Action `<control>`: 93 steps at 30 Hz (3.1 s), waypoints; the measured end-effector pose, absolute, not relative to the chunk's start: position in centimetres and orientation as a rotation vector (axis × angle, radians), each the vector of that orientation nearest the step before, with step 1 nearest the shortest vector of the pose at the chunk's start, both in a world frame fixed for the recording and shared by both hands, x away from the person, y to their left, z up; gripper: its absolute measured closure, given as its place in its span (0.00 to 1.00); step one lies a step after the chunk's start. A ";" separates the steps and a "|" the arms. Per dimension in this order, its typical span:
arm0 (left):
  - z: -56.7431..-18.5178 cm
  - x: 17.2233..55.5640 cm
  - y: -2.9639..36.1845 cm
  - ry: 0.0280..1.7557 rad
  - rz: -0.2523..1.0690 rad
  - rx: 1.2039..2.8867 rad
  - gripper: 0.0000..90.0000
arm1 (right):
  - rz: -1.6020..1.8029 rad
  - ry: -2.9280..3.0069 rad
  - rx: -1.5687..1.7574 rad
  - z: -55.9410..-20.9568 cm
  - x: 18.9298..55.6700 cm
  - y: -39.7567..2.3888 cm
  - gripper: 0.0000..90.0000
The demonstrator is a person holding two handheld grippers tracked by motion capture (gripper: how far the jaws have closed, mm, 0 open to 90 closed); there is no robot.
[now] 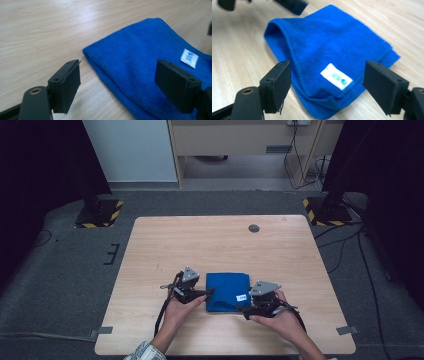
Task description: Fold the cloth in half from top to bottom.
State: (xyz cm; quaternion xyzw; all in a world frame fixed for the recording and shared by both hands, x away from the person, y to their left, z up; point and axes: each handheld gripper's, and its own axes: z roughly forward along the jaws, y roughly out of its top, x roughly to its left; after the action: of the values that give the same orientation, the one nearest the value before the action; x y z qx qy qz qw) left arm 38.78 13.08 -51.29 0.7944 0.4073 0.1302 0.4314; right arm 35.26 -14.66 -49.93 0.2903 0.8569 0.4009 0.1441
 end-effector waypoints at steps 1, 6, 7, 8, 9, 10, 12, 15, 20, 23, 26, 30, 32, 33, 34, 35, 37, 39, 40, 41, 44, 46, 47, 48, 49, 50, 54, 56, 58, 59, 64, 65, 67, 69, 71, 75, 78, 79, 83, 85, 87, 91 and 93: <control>-51.3 38.6 13.1 1.018 0.310 1.978 0.22 | 1.157 2.462 0.845 -49.9 35.4 -14.8 0.25; -51.8 38.1 13.1 1.010 0.327 2.041 0.22 | 1.126 2.439 0.871 -50.1 35.8 -15.3 0.25; -52.0 38.0 13.1 1.007 0.334 2.064 0.22 | 1.122 2.437 0.879 -50.2 35.9 -15.4 0.25; -52.1 37.9 13.1 1.004 0.339 2.081 0.22 | 1.122 2.431 0.888 -50.2 36.0 -15.5 0.24; -52.2 37.8 13.1 0.999 0.333 2.087 0.22 | 1.121 2.427 0.892 -50.2 36.0 -15.7 0.24; -52.3 37.7 13.1 0.998 0.323 2.092 0.22 | 1.121 2.419 0.901 -50.2 36.1 -15.7 0.23; -52.5 37.7 13.0 0.993 0.321 2.106 0.22 | 1.126 2.407 0.913 -50.2 36.3 -15.9 0.22; -52.4 37.7 13.0 0.993 0.321 2.098 0.21 | 1.123 2.388 0.930 -50.3 36.6 -16.2 0.20; -51.6 38.1 13.6 0.998 0.339 2.061 0.16 | 1.125 2.346 0.994 -50.6 37.6 -16.7 0.15; -51.3 38.4 14.1 1.015 0.344 2.043 0.14 | 1.124 2.325 1.024 -50.6 38.1 -16.9 0.12; -51.2 38.5 14.6 1.041 0.340 2.021 0.14 | 1.144 2.298 1.046 -50.5 38.4 -17.0 0.11; -50.7 38.6 15.2 1.050 0.348 2.003 0.14 | 1.161 2.265 1.040 -50.1 38.7 -17.3 0.09; -50.5 38.7 15.6 1.051 0.360 1.999 0.14 | 1.170 2.247 1.051 -49.8 38.8 -17.6 0.09; -50.4 38.8 15.8 1.053 0.367 2.001 0.14 | 1.179 2.236 1.053 -49.7 38.8 -17.8 0.09; -50.4 38.8 16.0 1.058 0.370 2.000 0.13 | 1.183 2.229 1.060 -49.6 38.8 -18.0 0.09; -50.4 38.9 16.3 1.061 0.369 1.998 0.13 | 1.183 2.222 1.066 -49.5 38.9 -18.3 0.09; -50.4 39.1 16.7 1.073 0.373 1.996 0.13 | 1.188 2.215 1.081 -49.5 39.1 -18.8 0.09; -50.4 39.3 17.2 1.086 0.376 1.988 0.13 | 1.181 2.205 1.102 -49.6 39.3 -19.2 0.09; -50.4 39.3 17.4 1.090 0.378 1.984 0.13 | 1.175 2.207 1.110 -49.6 39.3 -19.4 0.09; -50.3 39.4 17.6 1.096 0.381 1.981 0.13 | 1.174 2.200 1.116 -49.7 39.4 -19.6 0.09; -50.3 39.6 18.2 1.106 0.380 1.976 0.13 | 1.165 2.199 1.137 -49.8 39.6 -20.1 0.09; -50.3 39.7 18.5 1.107 0.377 1.985 0.13 | 1.160 2.189 1.151 -49.8 39.7 -20.4 0.09; -50.4 39.8 18.6 1.107 0.379 1.989 0.13 | 1.156 2.191 1.147 -49.8 39.7 -20.5 0.09; -50.4 39.9 18.7 1.110 0.380 1.991 0.13 | 1.157 2.191 1.150 -49.9 39.7 -20.6 0.09; -50.5 39.9 18.9 1.114 0.379 1.992 0.13 | 1.154 2.192 1.157 -49.9 39.8 -20.7 0.09; -50.5 40.0 19.0 1.119 0.375 1.991 0.12 | 1.152 2.192 1.162 -50.0 39.8 -20.8 0.09; -50.6 40.2 19.6 1.125 0.374 1.998 0.12 | 1.140 2.196 1.189 -50.2 40.0 -21.3 0.11; -50.7 40.2 19.8 1.120 0.364 2.014 0.11 | 1.136 2.200 1.212 -50.3 40.1 -21.6 0.11; -50.9 40.3 20.0 1.118 0.362 2.029 0.11 | 1.118 2.195 1.221 -50.5 40.2 -22.0 0.11; -50.9 40.3 20.2 1.121 0.361 2.031 0.11 | 1.111 2.195 1.226 -50.6 40.2 -22.1 0.11; -51.0 40.5 20.8 1.132 0.361 2.029 0.11 | 1.066 2.188 1.250 -51.0 40.5 -22.9 0.11; -51.1 40.6 20.9 1.133 0.365 2.032 0.10 | 1.052 2.191 1.257 -51.1 40.5 -23.0 0.11; -51.1 40.6 21.2 1.139 0.371 2.036 0.10 | 1.010 2.195 1.252 -51.4 40.6 -23.3 0.11; -51.2 40.7 21.5 1.146 0.373 2.036 0.10 | 1.004 2.201 1.261 -51.7 40.6 -23.4 0.11; -51.3 40.9 21.9 1.153 0.374 2.046 0.10 | 0.993 2.213 1.271 -51.9 40.7 -23.6 0.12; -51.6 41.0 22.6 1.169 0.376 2.062 0.10 | 0.969 2.242 1.288 -52.4 40.9 -23.9 0.13; -51.8 41.1 23.1 1.178 0.388 2.075 0.10 | 0.961 2.241 1.303 -52.5 41.0 -24.3 0.12; -51.8 41.2 23.2 1.182 0.396 2.075 0.10 | 0.957 2.240 1.308 -52.6 41.1 -24.5 0.12; -52.0 41.4 23.8 1.204 0.410 2.075 0.10 | 0.941 2.208 1.345 -52.9 41.6 -25.4 0.12; -52.1 41.5 24.1 1.214 0.426 2.079 0.09 | 0.934 2.187 1.370 -53.0 41.9 -26.0 0.12; -52.2 41.6 24.3 1.223 0.433 2.085 0.09 | 0.933 2.160 1.403 -53.0 42.2 -26.7 0.12; -52.3 41.7 24.6 1.248 0.463 2.084 0.09 | 0.913 2.110 1.472 -53.3 42.9 -27.8 0.12; -52.3 41.8 24.8 1.261 0.471 2.069 0.09 | 0.906 2.092 1.497 -53.3 43.1 -28.2 0.12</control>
State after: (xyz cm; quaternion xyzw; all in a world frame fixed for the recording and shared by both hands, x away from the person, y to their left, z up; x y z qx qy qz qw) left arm 41.80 24.79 -52.27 0.7912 0.4822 0.1802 0.3301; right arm 43.13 -28.23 -53.33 0.5372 0.7507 0.3251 0.2056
